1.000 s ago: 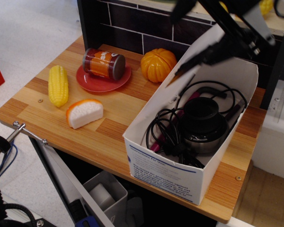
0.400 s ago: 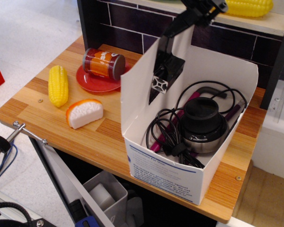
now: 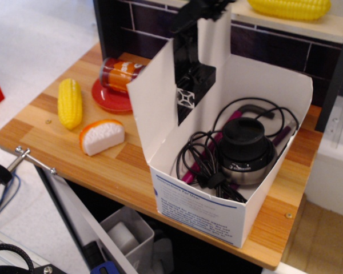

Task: Open white1fbox flap

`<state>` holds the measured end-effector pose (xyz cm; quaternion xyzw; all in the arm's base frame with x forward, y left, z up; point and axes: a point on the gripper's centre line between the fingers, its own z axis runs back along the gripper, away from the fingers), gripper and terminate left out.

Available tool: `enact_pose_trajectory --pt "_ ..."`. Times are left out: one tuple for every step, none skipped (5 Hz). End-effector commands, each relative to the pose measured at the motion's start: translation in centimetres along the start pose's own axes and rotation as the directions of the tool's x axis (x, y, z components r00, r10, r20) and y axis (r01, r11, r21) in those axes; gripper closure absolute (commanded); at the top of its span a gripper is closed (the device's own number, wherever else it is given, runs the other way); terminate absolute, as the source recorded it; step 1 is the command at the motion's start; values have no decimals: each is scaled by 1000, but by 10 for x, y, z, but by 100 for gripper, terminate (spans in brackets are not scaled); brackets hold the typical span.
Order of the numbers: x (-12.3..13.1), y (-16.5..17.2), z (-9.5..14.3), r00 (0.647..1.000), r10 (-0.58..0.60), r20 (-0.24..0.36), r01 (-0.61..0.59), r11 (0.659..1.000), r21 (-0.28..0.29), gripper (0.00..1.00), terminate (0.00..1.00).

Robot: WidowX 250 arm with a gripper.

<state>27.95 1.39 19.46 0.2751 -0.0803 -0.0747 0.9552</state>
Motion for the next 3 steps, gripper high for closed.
enact_pose_trajectory --pt "-8 16 -18 997 25 80 -22 999 -33 0 0" --pt "-14 15 -40 994 35 107 -27 997 -77 0 0" --pt "-18 14 -59 991 39 125 -24 992 -121 0 100"
